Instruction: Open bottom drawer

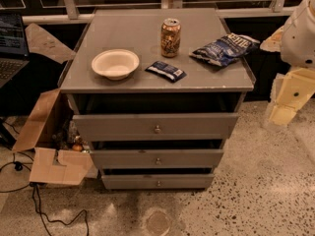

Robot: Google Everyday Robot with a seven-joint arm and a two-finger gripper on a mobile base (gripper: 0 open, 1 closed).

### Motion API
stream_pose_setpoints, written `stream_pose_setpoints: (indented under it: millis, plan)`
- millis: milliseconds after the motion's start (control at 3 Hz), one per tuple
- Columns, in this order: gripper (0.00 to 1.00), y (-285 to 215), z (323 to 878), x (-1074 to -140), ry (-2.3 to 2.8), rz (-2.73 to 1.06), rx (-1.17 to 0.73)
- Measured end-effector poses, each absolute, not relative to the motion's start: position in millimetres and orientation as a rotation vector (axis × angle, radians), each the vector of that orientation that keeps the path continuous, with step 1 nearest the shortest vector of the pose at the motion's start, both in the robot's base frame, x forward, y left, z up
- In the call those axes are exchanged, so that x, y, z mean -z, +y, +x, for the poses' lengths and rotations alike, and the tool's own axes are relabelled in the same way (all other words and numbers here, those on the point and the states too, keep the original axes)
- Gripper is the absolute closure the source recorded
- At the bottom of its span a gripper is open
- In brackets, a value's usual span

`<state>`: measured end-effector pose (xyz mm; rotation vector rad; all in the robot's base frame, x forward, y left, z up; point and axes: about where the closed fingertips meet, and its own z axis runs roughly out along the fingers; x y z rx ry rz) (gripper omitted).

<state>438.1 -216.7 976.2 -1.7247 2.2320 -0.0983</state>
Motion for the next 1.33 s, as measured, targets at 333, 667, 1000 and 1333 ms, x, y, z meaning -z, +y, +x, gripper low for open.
stream_pose_setpoints:
  millis: [333,667,1000,1333]
  plan:
    - [0.00,-217,438,-976,2.232,-1.725,0.098]
    - [0.00,-212,439,-971,2.212,-1.641,0.071]
    - [0.00,-196,430,-933,2.207,-1.466,-0.095]
    - [0.00,-177,422,-885,2.157,-1.326,-0.274]
